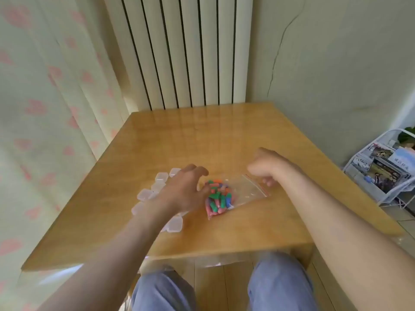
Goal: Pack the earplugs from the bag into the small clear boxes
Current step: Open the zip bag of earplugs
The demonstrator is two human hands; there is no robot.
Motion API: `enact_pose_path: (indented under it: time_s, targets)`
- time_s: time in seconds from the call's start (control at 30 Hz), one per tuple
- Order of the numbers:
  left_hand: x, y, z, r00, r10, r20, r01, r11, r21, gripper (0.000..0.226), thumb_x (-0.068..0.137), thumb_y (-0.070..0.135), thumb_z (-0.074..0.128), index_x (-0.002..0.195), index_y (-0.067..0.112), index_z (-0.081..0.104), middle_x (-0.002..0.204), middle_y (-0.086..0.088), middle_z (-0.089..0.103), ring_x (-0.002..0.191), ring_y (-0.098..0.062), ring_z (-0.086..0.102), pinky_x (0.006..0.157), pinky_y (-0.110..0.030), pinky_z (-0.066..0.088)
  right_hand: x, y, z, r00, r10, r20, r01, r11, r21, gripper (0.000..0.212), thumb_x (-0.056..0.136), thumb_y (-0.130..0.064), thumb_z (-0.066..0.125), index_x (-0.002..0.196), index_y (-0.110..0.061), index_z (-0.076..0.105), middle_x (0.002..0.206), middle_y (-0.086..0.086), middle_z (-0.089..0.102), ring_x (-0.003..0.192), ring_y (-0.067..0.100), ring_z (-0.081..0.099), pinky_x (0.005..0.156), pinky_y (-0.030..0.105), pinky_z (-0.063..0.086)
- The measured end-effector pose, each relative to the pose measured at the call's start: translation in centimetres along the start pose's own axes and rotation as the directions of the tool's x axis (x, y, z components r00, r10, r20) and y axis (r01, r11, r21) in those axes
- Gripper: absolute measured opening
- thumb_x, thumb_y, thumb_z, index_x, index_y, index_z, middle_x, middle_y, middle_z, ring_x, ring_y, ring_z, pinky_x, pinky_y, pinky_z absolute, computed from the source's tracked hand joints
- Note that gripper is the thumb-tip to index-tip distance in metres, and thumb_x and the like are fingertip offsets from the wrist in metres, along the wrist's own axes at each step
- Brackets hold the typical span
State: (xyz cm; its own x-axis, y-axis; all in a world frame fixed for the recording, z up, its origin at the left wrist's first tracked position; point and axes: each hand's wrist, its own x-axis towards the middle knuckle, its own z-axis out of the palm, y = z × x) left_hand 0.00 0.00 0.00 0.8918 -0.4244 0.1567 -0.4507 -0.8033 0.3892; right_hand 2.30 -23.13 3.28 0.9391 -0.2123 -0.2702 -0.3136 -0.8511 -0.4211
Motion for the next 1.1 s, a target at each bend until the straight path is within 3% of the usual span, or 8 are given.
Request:
enact_pose_path:
  time_s: [0.1,0.2,0.3,0.4,0.53,0.67,0.8,1.1]
  targets:
    - [0.9,0.6,1.4,0.998,0.053,0.046,-0.054,0.998,0.013,0.04,0.095,0.037,0.059,0.129,0.018,0.06,0.12,-0.003,0.057,0.108,-0.022,0.058,0.089,-0.03,0.047,1.4,0.9,1.3,0.986,0.065,0.152,-0.096,0.973,0.211,0.016,0.085,-0.006,0.047,0.096,-0.004,0.059,0.09,0.02,0.071,0.069,0.034,0.071,0.063,0.043,0.062]
    - [1.6,1.1,2.6,0.992,0.093,0.082,-0.096,0.995,0.037,0.028,0.093,0.035,0.06,0.113,0.016,0.067,0.107,-0.004,0.058,0.094,-0.026,0.059,0.084,-0.039,0.05,2.3,1.3,1.7,0.983,0.051,0.179,-0.109,0.937,0.333,0.013,0.085,0.005,0.055,0.093,0.003,0.064,0.08,0.025,0.069,0.063,0.033,0.066,0.057,0.034,0.054]
    - [2.1,0.8,3.5,0.99,0.111,0.083,-0.117,0.991,0.072,0.032,0.093,0.035,0.058,0.117,0.016,0.064,0.108,-0.004,0.058,0.093,-0.026,0.058,0.085,-0.041,0.051,3.2,1.8,1.5,0.976,0.018,0.216,-0.122,0.87,0.477,0.024,0.084,0.008,0.062,0.107,0.006,0.064,0.083,0.025,0.074,0.063,0.029,0.068,0.064,0.036,0.053]
    - [2.2,0.7,3.7,0.99,0.118,0.072,-0.123,0.991,0.061,0.033,0.094,0.038,0.057,0.119,0.017,0.062,0.111,-0.003,0.058,0.095,-0.025,0.058,0.086,-0.04,0.051,3.8,2.2,1.4,0.958,-0.009,0.286,-0.166,0.797,0.581,0.023,0.087,0.007,0.061,0.11,0.004,0.06,0.073,0.018,0.073,0.05,0.02,0.066,0.048,0.026,0.052]
    - [2.2,0.7,3.4,0.991,0.099,0.085,-0.103,0.993,0.049,0.033,0.092,0.035,0.059,0.119,0.016,0.063,0.112,-0.004,0.057,0.096,-0.026,0.058,0.086,-0.041,0.051,3.9,2.6,1.3,0.917,-0.071,0.393,-0.232,0.706,0.669,0.005,0.092,0.0,0.058,0.092,-0.001,0.063,0.071,0.014,0.072,0.054,0.019,0.064,0.046,0.024,0.05]
    - [2.6,2.3,2.1,0.999,-0.029,-0.033,0.023,0.985,-0.173,0.021,0.089,0.026,0.065,0.107,0.016,0.07,0.109,0.003,0.06,0.097,-0.013,0.06,0.084,-0.025,0.05,3.5,2.7,0.7,0.866,-0.258,0.427,-0.257,0.503,0.825,0.004,0.089,0.0,0.062,0.086,-0.001,0.065,0.071,0.013,0.067,0.054,0.018,0.066,0.047,0.025,0.055]
    - [3.7,5.3,-0.7,0.949,-0.315,-0.014,0.22,0.694,-0.686,0.01,0.093,0.01,0.061,0.09,0.005,0.069,0.077,-0.003,0.066,0.062,-0.009,0.062,0.054,-0.018,0.05,2.0,1.8,-0.5,0.821,-0.425,0.382,-0.202,0.409,0.89,0.01,0.076,-0.006,0.068,0.083,-0.002,0.063,0.07,0.013,0.066,0.056,0.02,0.067,0.049,0.028,0.057]
    - [3.5,5.2,-3.3,0.954,-0.201,0.221,0.284,0.377,-0.881,0.012,0.091,0.001,0.064,0.102,-0.004,0.063,0.087,-0.018,0.069,0.075,-0.028,0.068,0.067,-0.035,0.059,-0.4,-0.5,-0.8,0.77,-0.538,0.343,-0.072,0.461,0.884,0.016,0.073,-0.019,0.072,0.079,-0.008,0.061,0.066,0.009,0.064,0.051,0.018,0.063,0.046,0.026,0.055]
